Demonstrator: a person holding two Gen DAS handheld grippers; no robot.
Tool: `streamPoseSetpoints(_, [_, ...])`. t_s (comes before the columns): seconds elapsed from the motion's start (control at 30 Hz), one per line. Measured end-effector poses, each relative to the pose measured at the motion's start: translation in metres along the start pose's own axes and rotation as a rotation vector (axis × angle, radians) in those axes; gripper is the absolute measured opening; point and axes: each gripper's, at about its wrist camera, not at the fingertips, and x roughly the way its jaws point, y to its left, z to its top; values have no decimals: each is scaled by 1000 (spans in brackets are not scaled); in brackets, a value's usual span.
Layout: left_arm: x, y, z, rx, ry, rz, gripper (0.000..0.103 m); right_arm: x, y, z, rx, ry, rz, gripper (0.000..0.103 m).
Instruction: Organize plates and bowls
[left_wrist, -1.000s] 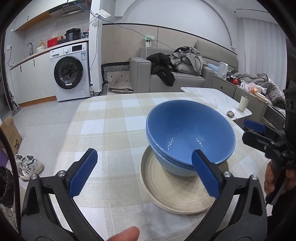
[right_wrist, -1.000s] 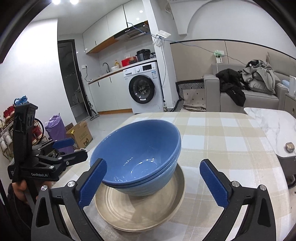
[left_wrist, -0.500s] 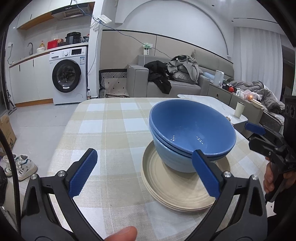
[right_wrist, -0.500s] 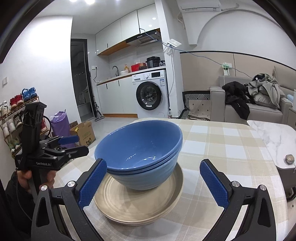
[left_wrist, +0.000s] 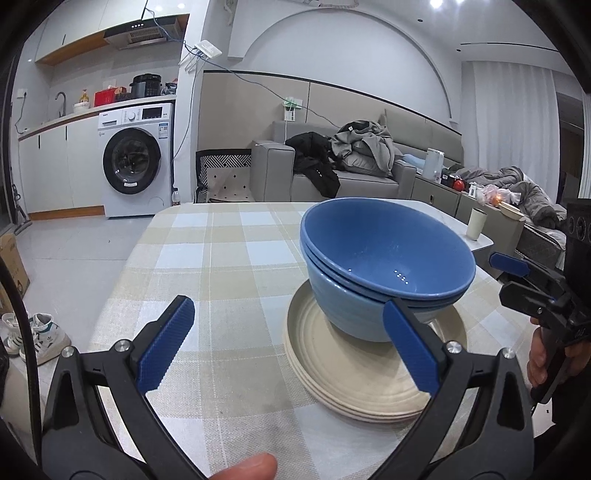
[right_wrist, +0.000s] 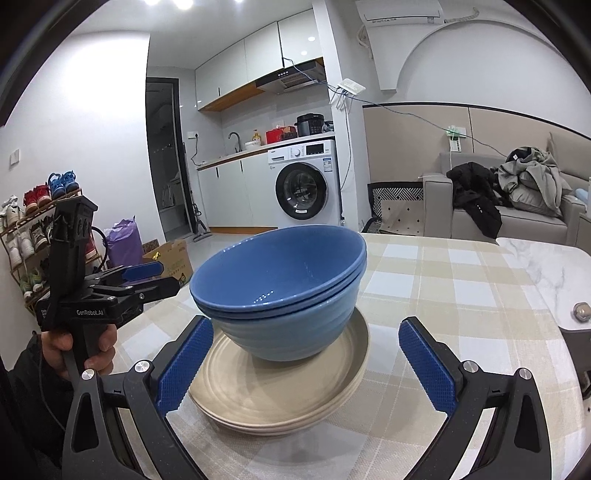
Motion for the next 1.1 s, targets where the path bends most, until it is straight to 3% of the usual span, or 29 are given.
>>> streamPoseSetpoints(1.1, [25, 14, -19, -18, 9, -17, 102, -1, 4, -16, -28, -33, 14, 102])
